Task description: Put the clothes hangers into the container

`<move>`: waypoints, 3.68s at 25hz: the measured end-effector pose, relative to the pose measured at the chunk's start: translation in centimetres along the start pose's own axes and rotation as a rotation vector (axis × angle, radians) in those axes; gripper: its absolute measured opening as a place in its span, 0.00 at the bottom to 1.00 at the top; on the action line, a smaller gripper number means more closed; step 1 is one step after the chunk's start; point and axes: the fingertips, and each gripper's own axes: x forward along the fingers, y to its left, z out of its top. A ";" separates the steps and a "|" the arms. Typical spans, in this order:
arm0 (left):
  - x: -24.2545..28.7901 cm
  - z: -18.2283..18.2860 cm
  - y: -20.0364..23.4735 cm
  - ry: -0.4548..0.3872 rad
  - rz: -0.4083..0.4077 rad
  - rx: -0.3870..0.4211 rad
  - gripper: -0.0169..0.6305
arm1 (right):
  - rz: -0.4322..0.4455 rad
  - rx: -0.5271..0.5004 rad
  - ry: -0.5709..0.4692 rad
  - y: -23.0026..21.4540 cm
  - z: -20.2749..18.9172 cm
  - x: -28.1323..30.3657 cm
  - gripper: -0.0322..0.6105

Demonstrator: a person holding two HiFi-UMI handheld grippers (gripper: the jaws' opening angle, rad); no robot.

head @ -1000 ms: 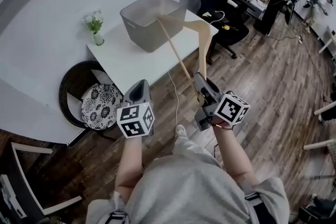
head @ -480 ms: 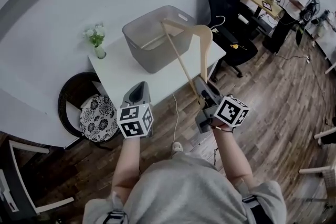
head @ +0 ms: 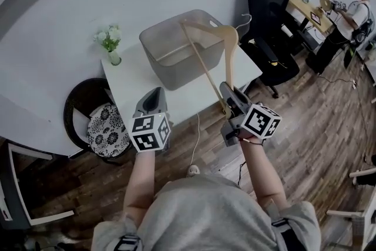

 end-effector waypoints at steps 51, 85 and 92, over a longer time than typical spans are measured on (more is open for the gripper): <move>7.4 4.8 8.0 -0.080 0.120 0.003 0.04 | 0.037 -0.433 0.877 -3.5 0.6 18.7 0.13; 10.0 3.9 9.1 -0.051 0.107 -0.010 0.04 | -0.124 -0.802 0.963 -10.8 1.3 23.6 0.24; 10.2 3.7 8.5 -0.047 0.098 -0.004 0.04 | -0.177 -0.771 0.919 -13.4 2.5 23.4 0.24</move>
